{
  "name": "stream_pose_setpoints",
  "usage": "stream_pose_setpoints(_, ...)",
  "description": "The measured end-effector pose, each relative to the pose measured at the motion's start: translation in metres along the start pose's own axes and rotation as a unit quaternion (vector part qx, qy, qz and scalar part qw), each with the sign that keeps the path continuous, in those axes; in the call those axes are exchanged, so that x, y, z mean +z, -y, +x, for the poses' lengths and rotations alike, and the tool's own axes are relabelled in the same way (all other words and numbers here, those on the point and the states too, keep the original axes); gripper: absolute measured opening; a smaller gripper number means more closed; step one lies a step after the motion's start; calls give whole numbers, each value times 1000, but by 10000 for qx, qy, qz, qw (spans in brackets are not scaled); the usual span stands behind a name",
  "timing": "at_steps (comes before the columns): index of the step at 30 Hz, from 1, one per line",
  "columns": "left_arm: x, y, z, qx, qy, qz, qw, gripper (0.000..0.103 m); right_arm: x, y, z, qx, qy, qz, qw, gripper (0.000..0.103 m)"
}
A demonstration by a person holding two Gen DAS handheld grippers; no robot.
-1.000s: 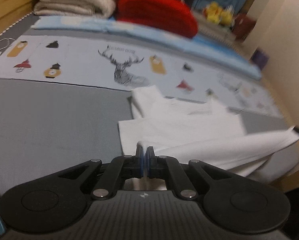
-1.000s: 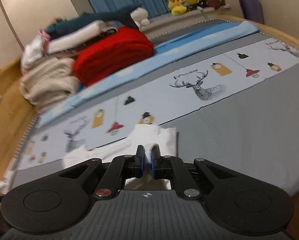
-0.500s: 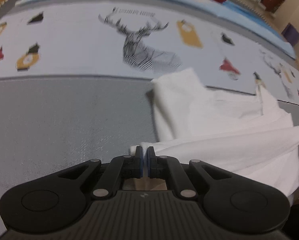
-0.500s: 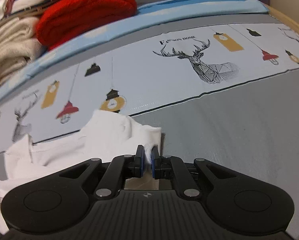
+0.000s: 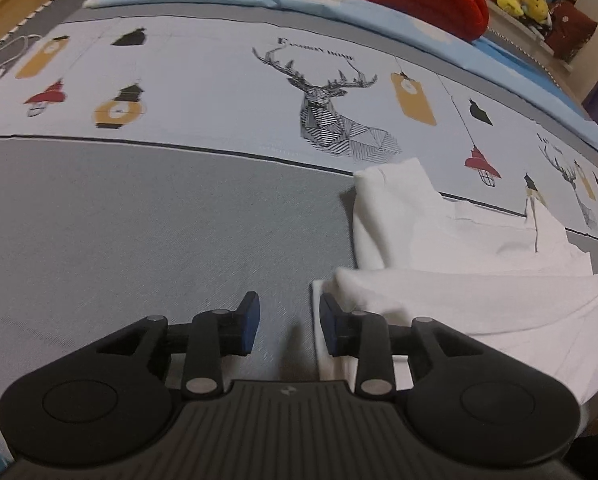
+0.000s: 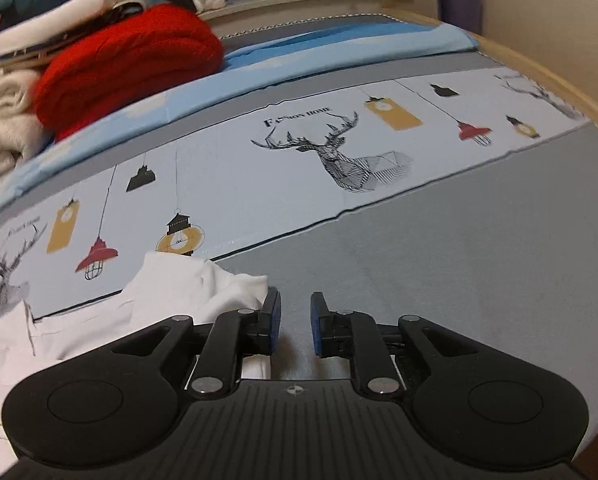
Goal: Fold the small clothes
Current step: 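Release the hem onto the shirt and open both grippers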
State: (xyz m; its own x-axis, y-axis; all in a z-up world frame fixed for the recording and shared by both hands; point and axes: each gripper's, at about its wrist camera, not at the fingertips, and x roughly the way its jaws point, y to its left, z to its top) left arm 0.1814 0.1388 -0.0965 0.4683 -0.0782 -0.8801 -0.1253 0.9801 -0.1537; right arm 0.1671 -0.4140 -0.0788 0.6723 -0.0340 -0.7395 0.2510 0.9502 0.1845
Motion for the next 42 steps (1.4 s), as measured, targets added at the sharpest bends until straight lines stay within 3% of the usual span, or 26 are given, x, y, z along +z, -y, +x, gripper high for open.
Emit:
stream_pose_setpoints(3,-6,-11,-7,68,-19,-160,9998,42,-8,6,-2,98,-216,7,9997,17)
stream_pose_setpoints(6,-11,-16,-3,102,-278,-114,9995,46,-17,4,2,252,-584,-255,9977,20)
stream_pose_setpoints(10,-18,-1,10,-69,-691,400,9968,57,-31,-8,15,416,-1102,-701,9906,21)
stream_pose_setpoints(13,-20,17,15,-130,-693,811,9942,59,-36,-22,23,359,-1245,-1094,9855,21)
stream_pose_setpoints(17,-13,29,19,-97,-537,803,9953,59,-34,-36,30,332,-1198,-1222,9847,21)
stream_pose_setpoints(27,19,45,35,-166,-285,293,9990,59,-13,-49,47,354,-965,-788,9916,21)
stream_pose_setpoints(30,27,34,36,-229,-204,-110,9995,58,-8,-48,49,306,-821,-606,9943,21)
stream_pose_setpoints(36,40,-6,24,-264,148,-1077,9937,57,11,-16,36,-66,-4,268,9996,21)
stream_pose_setpoints(39,41,-15,23,-506,-95,-1086,9928,58,11,-3,43,54,-300,374,9988,21)
stream_pose_setpoints(42,37,-12,24,-442,-459,-604,9961,59,6,-3,50,262,-649,81,9975,22)
